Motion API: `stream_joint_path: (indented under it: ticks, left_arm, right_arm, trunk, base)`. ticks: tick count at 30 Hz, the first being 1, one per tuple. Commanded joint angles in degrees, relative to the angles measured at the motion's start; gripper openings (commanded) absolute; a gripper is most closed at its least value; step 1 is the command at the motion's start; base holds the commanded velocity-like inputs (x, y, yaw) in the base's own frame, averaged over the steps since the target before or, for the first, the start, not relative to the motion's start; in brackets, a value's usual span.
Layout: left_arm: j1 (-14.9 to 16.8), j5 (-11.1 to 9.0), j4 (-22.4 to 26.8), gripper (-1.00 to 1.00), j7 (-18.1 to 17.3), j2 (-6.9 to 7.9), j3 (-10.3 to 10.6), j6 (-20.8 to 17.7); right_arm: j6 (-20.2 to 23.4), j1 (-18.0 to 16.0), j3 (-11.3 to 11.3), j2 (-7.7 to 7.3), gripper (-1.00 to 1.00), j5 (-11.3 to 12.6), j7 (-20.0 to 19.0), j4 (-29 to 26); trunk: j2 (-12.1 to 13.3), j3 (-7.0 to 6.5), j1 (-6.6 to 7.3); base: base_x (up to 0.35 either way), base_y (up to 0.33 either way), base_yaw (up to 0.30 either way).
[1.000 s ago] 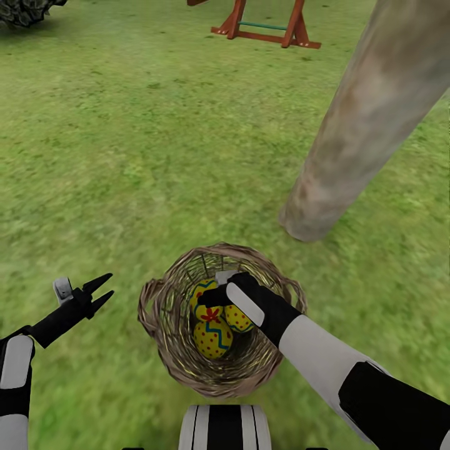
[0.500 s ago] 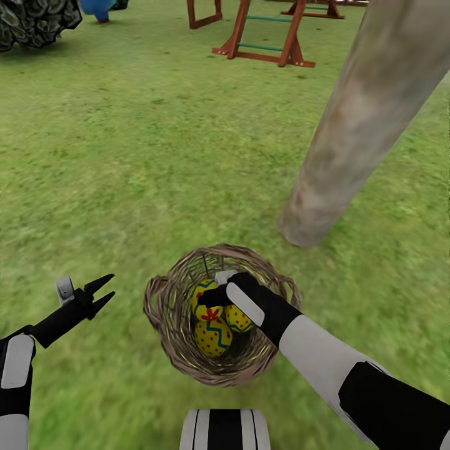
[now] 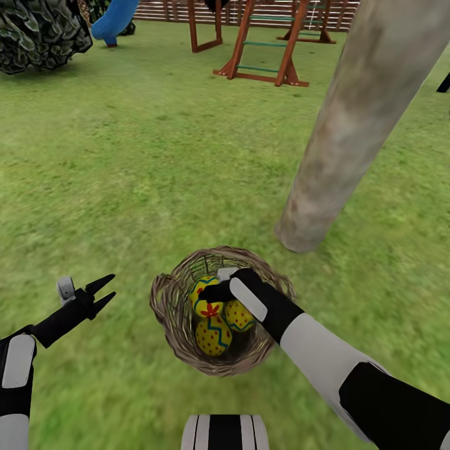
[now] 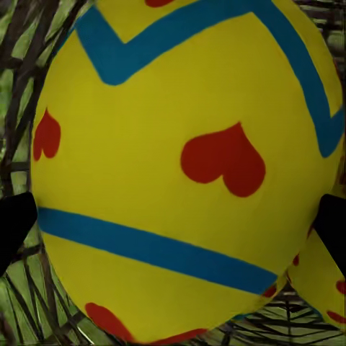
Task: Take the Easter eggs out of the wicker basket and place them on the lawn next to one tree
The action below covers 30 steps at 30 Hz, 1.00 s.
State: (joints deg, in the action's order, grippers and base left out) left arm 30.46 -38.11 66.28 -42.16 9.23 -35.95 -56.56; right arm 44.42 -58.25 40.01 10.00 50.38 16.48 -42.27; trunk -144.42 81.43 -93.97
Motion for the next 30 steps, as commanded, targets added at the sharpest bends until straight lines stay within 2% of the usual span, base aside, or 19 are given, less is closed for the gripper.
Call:
stream_joint_path:
  ticks: [1,4,6,7,10,14,18,21,24,26,27,28,29,30]
  left_arm:
    - [0.04,0.23,-0.01,1.0,-0.3,-0.01,-0.09,-0.22]
    - [0.04,0.23,-0.01,1.0,-0.3,-0.08,-0.09,-0.15]
    - [0.04,0.29,-0.01,1.0,-0.3,-0.09,-0.09,-0.14]
    - [0.04,0.31,-0.01,1.0,-0.3,-0.14,-0.09,-0.13]
    - [0.04,0.32,-0.01,1.0,-0.3,-0.18,-0.09,-0.21]
    - [0.04,0.32,-0.01,1.0,-0.3,-0.26,-0.09,-0.14]
    - [0.04,0.32,-0.03,1.0,-0.28,-0.27,0.7,-0.1]
    - [0.04,0.32,-0.02,1.0,-0.25,-0.3,0.79,-0.08]
    - [0.04,0.32,-0.03,1.0,-0.21,-0.39,0.85,-0.08]
    - [0.04,0.32,-0.02,1.0,-0.21,-1.05,0.88,-0.04]
    - [0.04,0.32,-0.01,1.0,-0.21,-1.13,0.88,-0.04]
    - [0.04,0.32,-0.01,1.0,-0.21,-1.14,0.88,-0.04]
    - [0.04,0.32,-0.01,1.0,-0.21,-1.15,0.88,-0.04]
    - [0.04,0.32,-0.01,1.0,-0.21,-1.15,0.88,-0.04]
  right_arm:
    - [0.14,-0.03,-0.11,0.0,-1.0,0.59,0.57,-1.02]
    - [3.22,0.45,-1.05,0.0,-1.0,0.61,0.63,-5.86]
    - [4.06,0.71,-4.25,0.0,-1.0,0.74,0.78,-6.5]
    - [4.14,0.75,-4.77,0.0,-1.0,0.76,0.82,-6.47]
    - [4.18,0.82,-5.09,0.0,-1.0,0.77,0.96,-6.0]
    - [6.86,0.87,-5.37,-0.77,-1.0,0.68,0.97,-5.82]
    - [7.12,1.54,-7.88,-2.33,-1.0,0.74,0.98,-6.08]
    - [9.37,2.57,-8.25,-3.02,-1.0,0.62,0.85,-6.86]
    - [12.04,4.14,-10.15,-3.22,-1.0,0.67,0.69,-10.63]
    - [13.15,4.98,-10.36,-3.29,-1.0,1.09,0.5,-13.89]
    - [13.42,5.41,-10.26,-5.28,-1.0,7.94,0.53,-16.7]
    - [13.47,5.47,-10.15,-7.16,-1.0,11.86,0.6,-18.94]
    - [13.48,5.7,-10.08,-8.97,-1.0,14.78,0.63,-21.27]
    - [13.49,6.18,-10.06,-9.95,-1.0,16.4,0.64,-22.99]
  trunk:
    - [0.0,-0.19,0.03]
    - [0.04,-0.85,0.11]
    - [0.07,-1.3,0.16]
    - [0.08,-1.52,0.19]
    - [0.12,-2.18,0.26]
    - [0.17,-3.07,0.37]
    - [0.23,-3.96,0.47]
    - [0.27,-4.62,0.55]
    - [0.31,-5.29,0.62]
    - [0.34,-5.73,0.68]
    - [0.35,-5.95,0.7]
    - [0.36,-6.17,0.73]
    - [0.38,-6.39,0.75]
    - [0.39,-6.61,0.78]
  base:
    - [0.0,0.0,0.0]
    - [0.0,0.0,0.0]
    - [-0.099,0.0,0.0]
    - [-0.286,0.0,0.0]
    - [-0.064,0.0,0.0]
    - [-0.002,0.0,0.0]
    - [0.0,0.0,0.0]
    - [0.0,0.0,0.0]
    - [0.0,0.0,0.0]
    - [0.0,0.0,0.0]
    - [0.0,0.0,0.0]
    - [0.0,0.0,0.0]
    - [0.0,0.0,0.0]
    - [0.0,0.0,0.0]
